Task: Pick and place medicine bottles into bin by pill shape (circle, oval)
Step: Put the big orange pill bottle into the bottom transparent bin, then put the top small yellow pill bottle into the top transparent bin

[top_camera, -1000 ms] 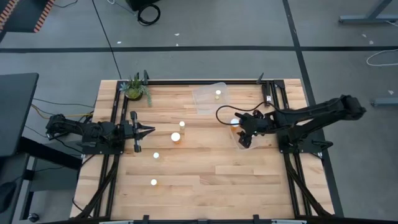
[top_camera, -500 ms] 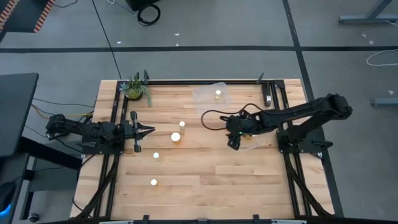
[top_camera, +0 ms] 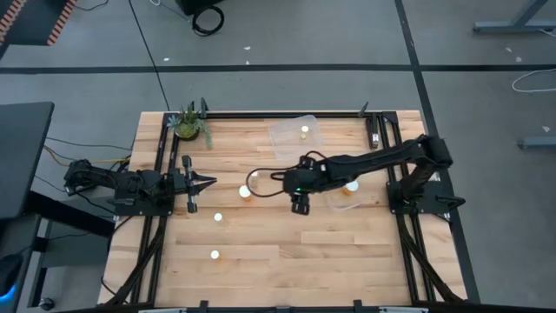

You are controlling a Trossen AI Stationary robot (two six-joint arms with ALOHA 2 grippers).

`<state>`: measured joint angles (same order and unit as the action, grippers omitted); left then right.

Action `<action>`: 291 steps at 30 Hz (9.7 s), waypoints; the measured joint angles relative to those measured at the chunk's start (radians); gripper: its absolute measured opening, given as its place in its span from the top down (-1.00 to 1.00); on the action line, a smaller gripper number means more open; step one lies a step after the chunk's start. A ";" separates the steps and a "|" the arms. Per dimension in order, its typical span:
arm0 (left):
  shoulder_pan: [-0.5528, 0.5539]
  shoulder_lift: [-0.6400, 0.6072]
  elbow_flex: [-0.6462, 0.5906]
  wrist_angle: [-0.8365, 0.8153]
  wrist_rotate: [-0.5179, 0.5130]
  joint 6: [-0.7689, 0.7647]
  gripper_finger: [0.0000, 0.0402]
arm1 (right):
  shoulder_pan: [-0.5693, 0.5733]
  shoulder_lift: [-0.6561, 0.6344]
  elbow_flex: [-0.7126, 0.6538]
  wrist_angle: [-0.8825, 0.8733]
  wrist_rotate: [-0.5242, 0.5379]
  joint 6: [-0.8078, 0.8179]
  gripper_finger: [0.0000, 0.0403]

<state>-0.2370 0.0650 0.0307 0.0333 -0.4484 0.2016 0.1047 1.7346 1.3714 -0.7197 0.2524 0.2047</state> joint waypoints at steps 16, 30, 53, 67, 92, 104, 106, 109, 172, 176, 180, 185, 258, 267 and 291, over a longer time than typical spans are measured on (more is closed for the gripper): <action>0.000 0.000 0.000 0.000 0.000 0.000 0.85 | -0.033 0.202 0.243 -0.007 -0.109 -0.090 -0.28; 0.000 0.000 0.000 0.000 0.000 0.000 0.83 | -0.059 0.454 0.591 -0.049 -0.185 -0.237 -0.28; 0.000 0.000 0.000 -0.001 0.000 0.000 0.84 | -0.116 0.550 0.685 0.118 -0.261 -0.390 -0.56; 0.000 0.000 0.000 0.000 0.000 0.000 0.81 | -0.115 0.551 0.530 0.298 -0.286 -0.404 -0.62; 0.000 0.000 0.000 0.000 0.000 0.000 0.83 | -0.130 0.549 0.453 0.292 -0.246 -0.410 -0.29; 0.000 0.000 0.000 0.000 0.000 0.000 0.83 | -0.130 0.549 0.455 0.269 -0.244 -0.387 -0.17; 0.000 0.000 0.000 0.000 0.000 0.000 0.81 | -0.129 0.542 0.455 0.246 -0.228 -0.379 -0.18; 0.000 0.000 0.000 0.000 0.000 0.000 0.81 | -0.128 0.526 0.455 0.199 -0.213 -0.370 -0.17; 0.000 0.000 0.000 0.000 0.000 0.000 0.82 | 0.036 0.174 0.453 -0.644 0.164 0.095 -0.17; 0.000 0.000 0.000 0.000 0.000 0.000 0.85 | 0.061 0.109 0.453 -0.647 0.199 0.143 -0.17; 0.000 0.000 0.000 0.000 0.000 0.000 0.86 | 0.086 0.057 0.453 -0.675 0.230 0.189 -0.17; 0.000 0.000 0.000 0.000 0.000 0.000 0.83 | 0.104 0.022 0.453 -0.741 0.267 0.238 -0.17; 0.000 0.000 0.000 0.000 0.000 0.000 0.84 | -0.024 -0.495 -0.718 0.123 0.015 0.420 -0.40; 0.000 0.000 0.000 0.000 0.000 0.000 0.83 | -0.024 -0.495 -0.577 -0.047 0.021 0.405 -0.41; 0.000 0.000 0.000 -0.001 0.000 0.000 0.80 | -0.038 -0.371 -0.436 0.151 0.008 0.233 -0.41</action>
<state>-0.2369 0.0650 0.0303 0.0328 -0.4484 0.2016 0.0666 1.3632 0.9357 -0.5688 0.2603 0.4382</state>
